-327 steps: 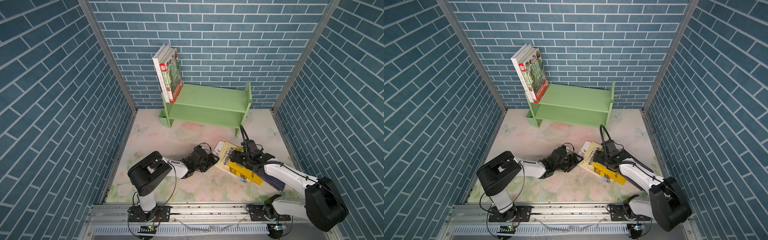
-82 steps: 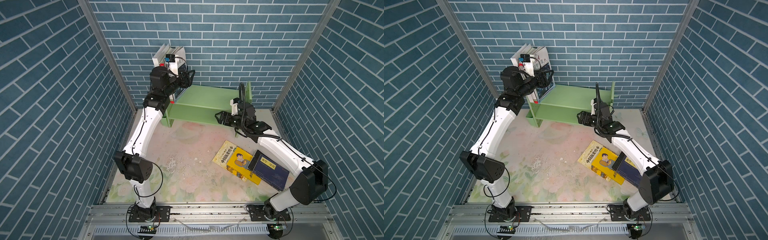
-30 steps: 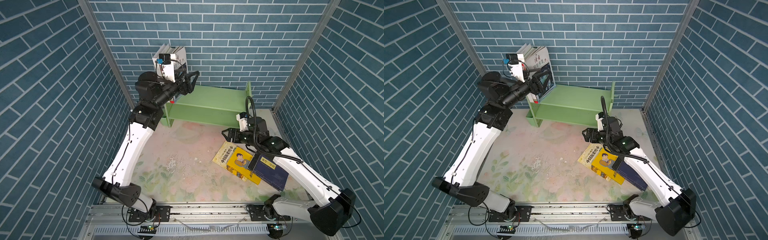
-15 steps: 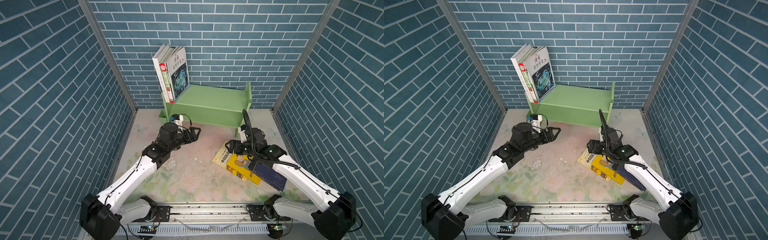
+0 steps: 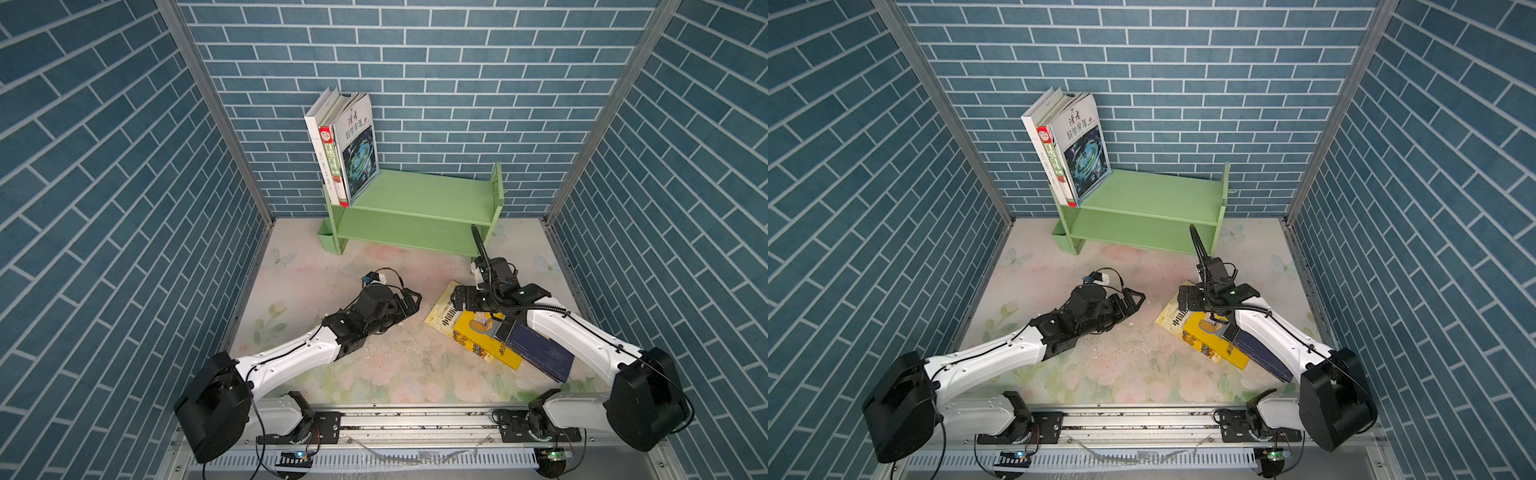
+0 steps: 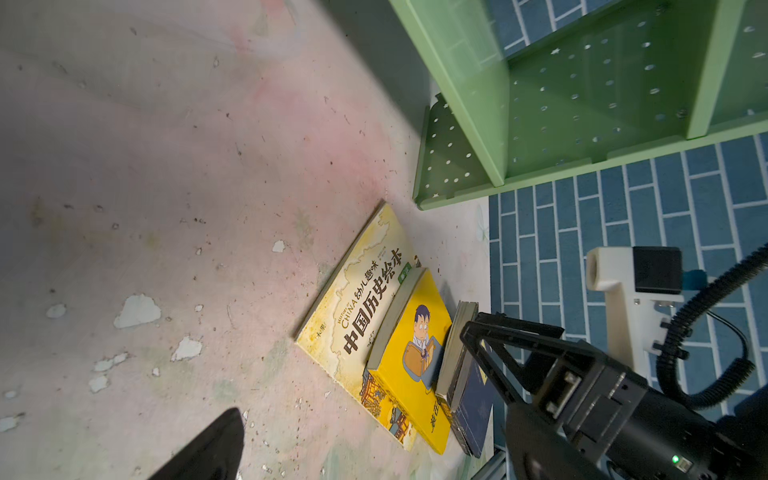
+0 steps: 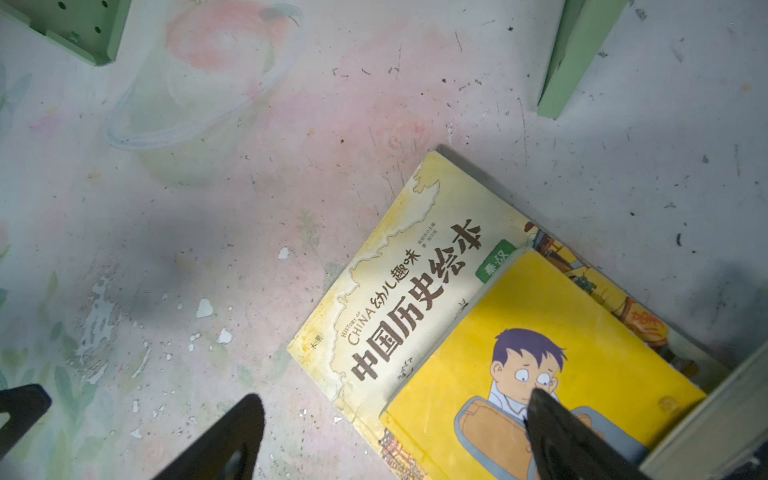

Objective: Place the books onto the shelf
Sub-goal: 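Release the book and lower the left gripper to the table books while the right descends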

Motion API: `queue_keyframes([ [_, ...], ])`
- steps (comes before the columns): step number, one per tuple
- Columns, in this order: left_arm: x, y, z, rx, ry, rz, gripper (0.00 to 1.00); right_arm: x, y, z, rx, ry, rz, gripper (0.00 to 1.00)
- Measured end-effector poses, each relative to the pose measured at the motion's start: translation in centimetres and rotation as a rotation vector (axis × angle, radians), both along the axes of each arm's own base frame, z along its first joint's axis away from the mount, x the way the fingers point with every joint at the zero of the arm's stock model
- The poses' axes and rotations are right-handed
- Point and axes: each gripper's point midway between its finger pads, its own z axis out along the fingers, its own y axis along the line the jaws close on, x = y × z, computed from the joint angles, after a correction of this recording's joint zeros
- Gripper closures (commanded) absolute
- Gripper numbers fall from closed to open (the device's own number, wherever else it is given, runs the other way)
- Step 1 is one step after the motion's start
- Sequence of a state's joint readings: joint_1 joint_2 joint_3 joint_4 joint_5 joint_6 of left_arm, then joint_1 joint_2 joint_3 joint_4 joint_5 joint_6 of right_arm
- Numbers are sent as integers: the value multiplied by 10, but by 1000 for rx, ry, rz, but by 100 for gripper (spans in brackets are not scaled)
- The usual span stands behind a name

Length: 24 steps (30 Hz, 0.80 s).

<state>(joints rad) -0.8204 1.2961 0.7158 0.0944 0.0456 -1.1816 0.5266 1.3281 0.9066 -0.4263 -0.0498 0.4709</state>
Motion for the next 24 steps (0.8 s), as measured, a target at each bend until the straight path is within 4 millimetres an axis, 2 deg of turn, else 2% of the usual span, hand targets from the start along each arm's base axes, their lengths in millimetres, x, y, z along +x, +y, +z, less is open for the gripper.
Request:
queue_keyframes([
  [10, -7, -24, -40, -23, 121, 20, 0, 4, -7, -35, -28, 58, 0, 2],
  [24, -18, -42, -81, -24, 238, 47, 0, 7, 0, -64, -29, 126, 23, 4],
])
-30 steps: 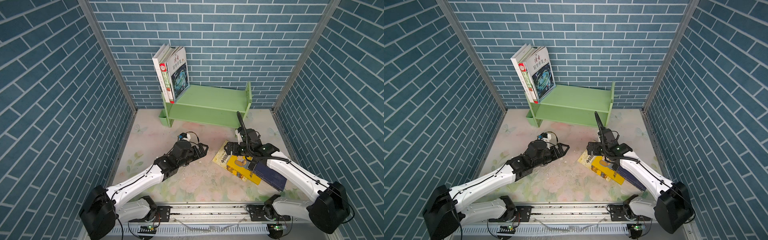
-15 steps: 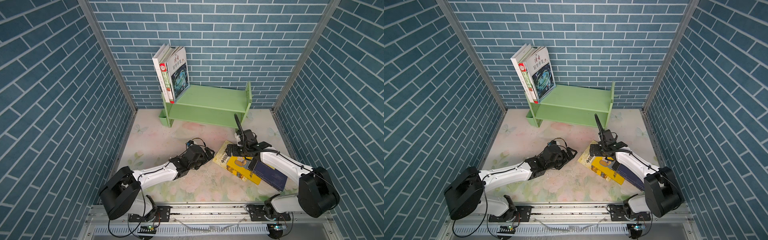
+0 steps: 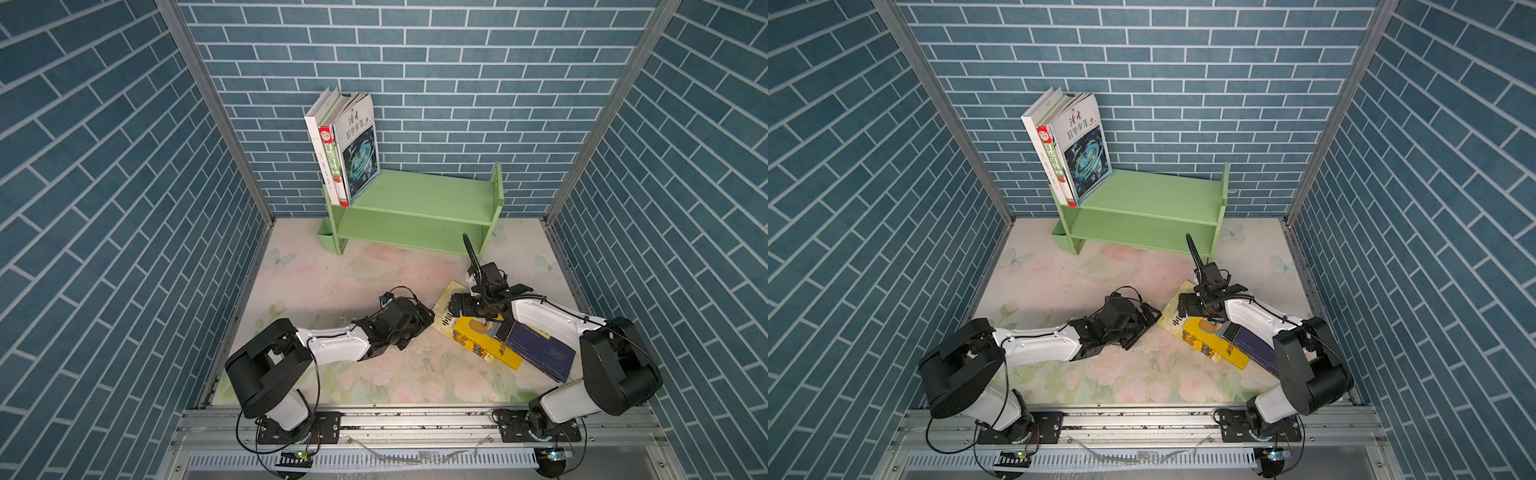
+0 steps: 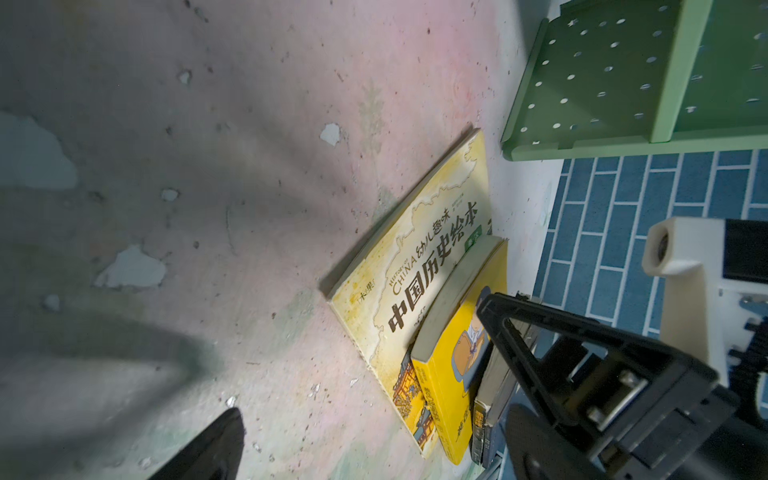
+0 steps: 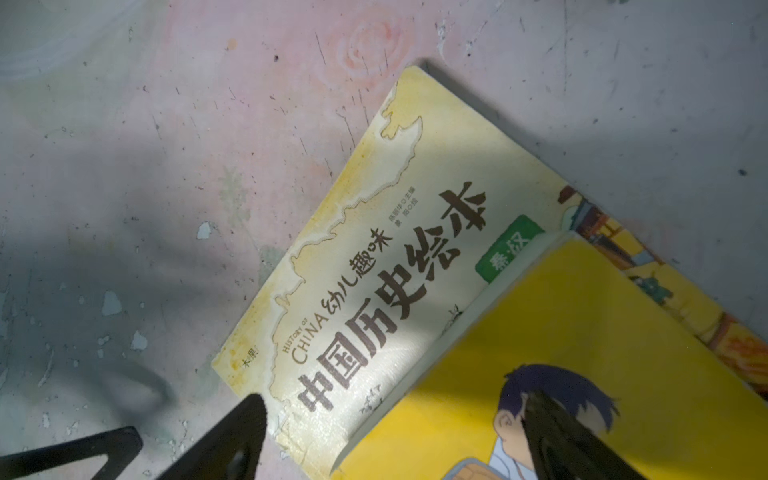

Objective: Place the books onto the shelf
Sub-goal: 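Release the book and lower the left gripper to the table books while the right descends, then grip the cream picture book edge with the left gripper while the right holds it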

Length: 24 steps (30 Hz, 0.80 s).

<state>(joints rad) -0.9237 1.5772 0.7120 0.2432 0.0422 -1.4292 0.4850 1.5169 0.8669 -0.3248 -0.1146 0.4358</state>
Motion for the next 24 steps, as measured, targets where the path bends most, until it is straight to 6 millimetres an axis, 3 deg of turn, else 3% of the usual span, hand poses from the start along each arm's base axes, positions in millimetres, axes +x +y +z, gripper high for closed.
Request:
queue_keyframes([
  [15, -5, 5, -2, 18, 25, 59, 0, 50, 25, -1, -39, -32, 97, 7],
  [24, -4, -2, -20, 35, 60, 49, 0, 55, 29, -19, -65, 14, 130, 8],
])
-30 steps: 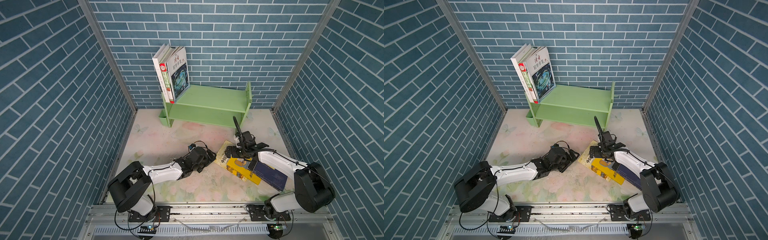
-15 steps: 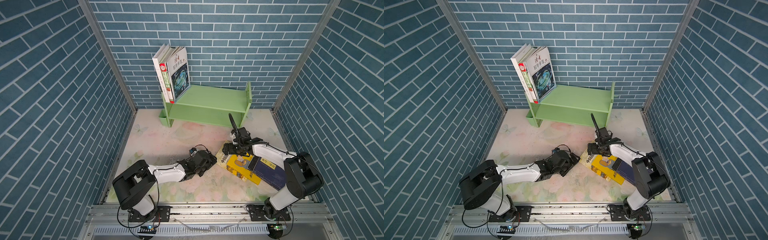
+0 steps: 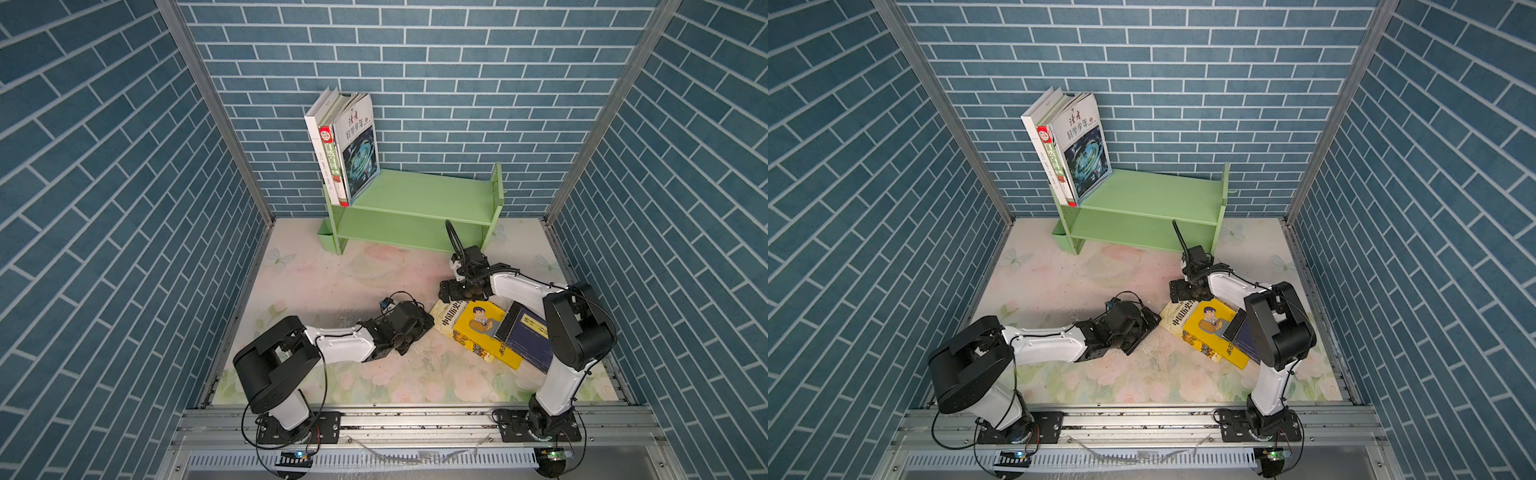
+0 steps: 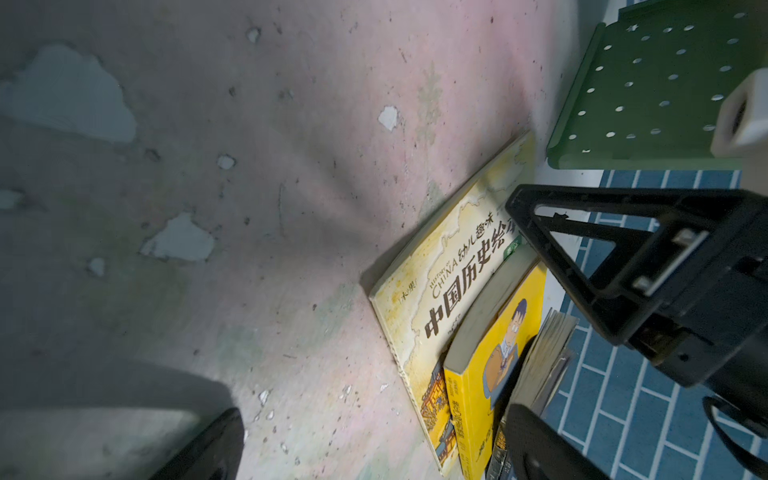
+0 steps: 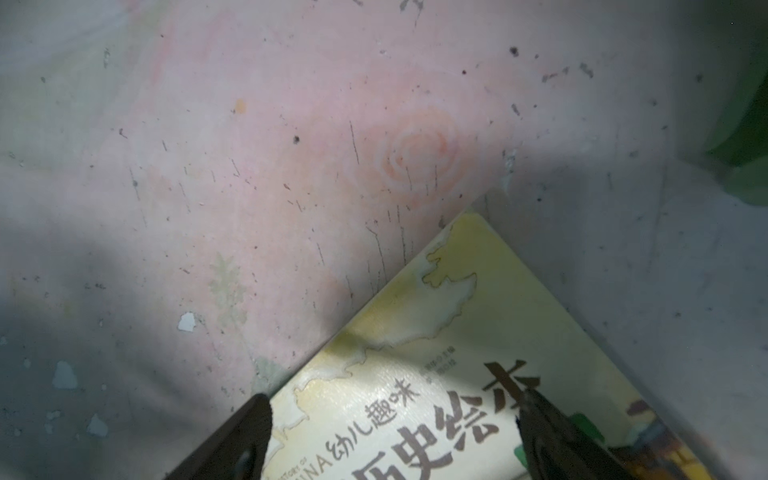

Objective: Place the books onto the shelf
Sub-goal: 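Grip the cream picture book edge with the left gripper while the right holds it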

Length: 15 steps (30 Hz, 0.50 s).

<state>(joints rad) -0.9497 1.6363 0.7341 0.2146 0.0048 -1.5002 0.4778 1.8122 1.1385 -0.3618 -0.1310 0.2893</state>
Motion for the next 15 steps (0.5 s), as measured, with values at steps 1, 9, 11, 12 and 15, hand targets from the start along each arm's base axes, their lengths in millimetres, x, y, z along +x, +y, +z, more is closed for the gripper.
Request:
queue_keyframes([
  [1, 1, -3, 0, -10, -2, -2, 0, -1, 0, -1, 1, 7, 2, 8],
  [9, 14, -28, 2, -73, -12, -13, 1, -6, 4, -7, 19, 45, 14, 9],
  [11, 15, -31, 2, -79, -9, -19, 2, -6, 6, -8, 24, 53, 18, 10],
  [12, 15, -32, 2, -82, -9, -21, 2, -6, 6, -8, 26, 54, 18, 10],
  [15, 15, -36, 1, -91, -6, -29, 3, -7, 8, -8, 40, 57, 20, 11],
])
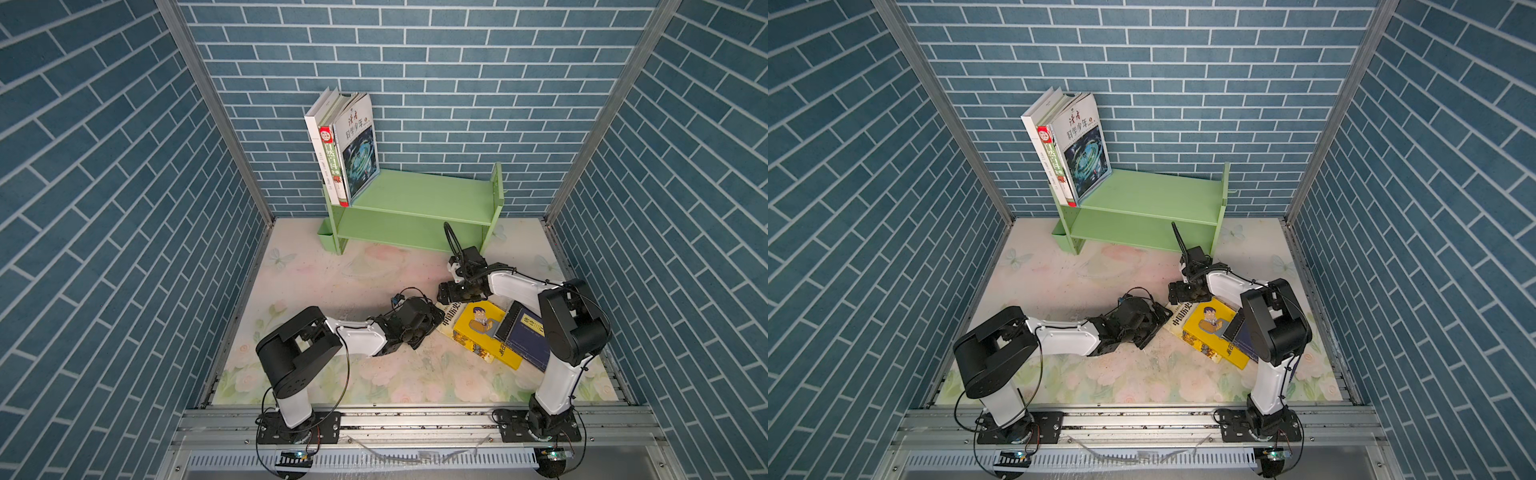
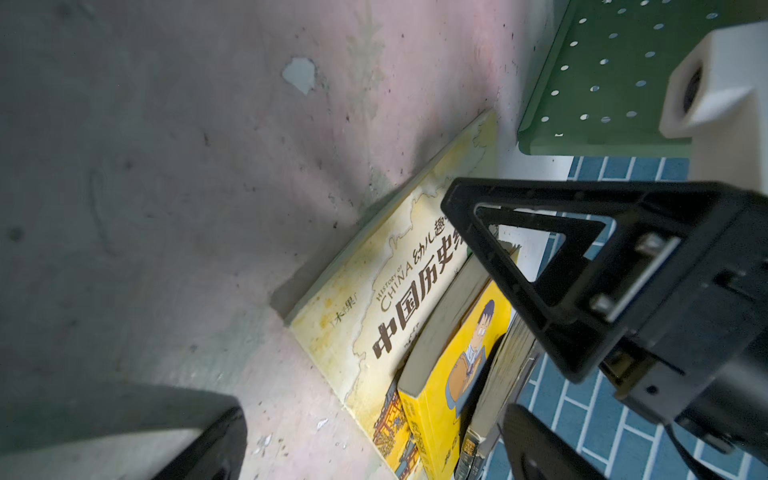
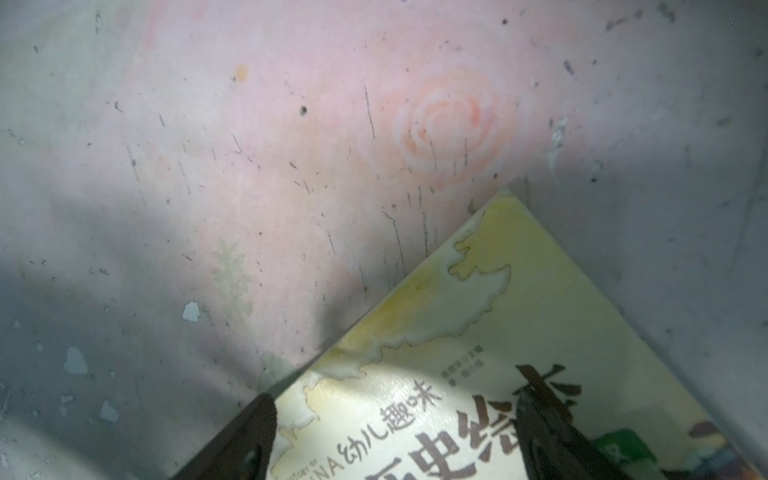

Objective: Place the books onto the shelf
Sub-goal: 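Grip the cream picture book edge with the left gripper while the right holds it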

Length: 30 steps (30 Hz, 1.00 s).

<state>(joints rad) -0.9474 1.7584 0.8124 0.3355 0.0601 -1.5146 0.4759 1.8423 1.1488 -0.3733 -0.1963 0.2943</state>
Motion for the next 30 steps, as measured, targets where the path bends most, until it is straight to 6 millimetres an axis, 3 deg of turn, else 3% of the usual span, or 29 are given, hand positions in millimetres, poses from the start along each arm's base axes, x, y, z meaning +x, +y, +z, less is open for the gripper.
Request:
queue_keyframes([
  [13, 13, -24, 0, -39, -32, -32, 7, 5, 9, 1, 54, -3, -7, 12],
  [23, 26, -47, -2, -131, -109, -63, 21, 9, 14, 0, 81, -12, 0, 14],
  [28, 27, -47, -2, -129, -127, -74, 25, 10, 16, 1, 91, -17, 4, 14],
  [30, 26, -47, -4, -119, -131, -79, 33, 11, 16, 0, 92, -17, 4, 15],
])
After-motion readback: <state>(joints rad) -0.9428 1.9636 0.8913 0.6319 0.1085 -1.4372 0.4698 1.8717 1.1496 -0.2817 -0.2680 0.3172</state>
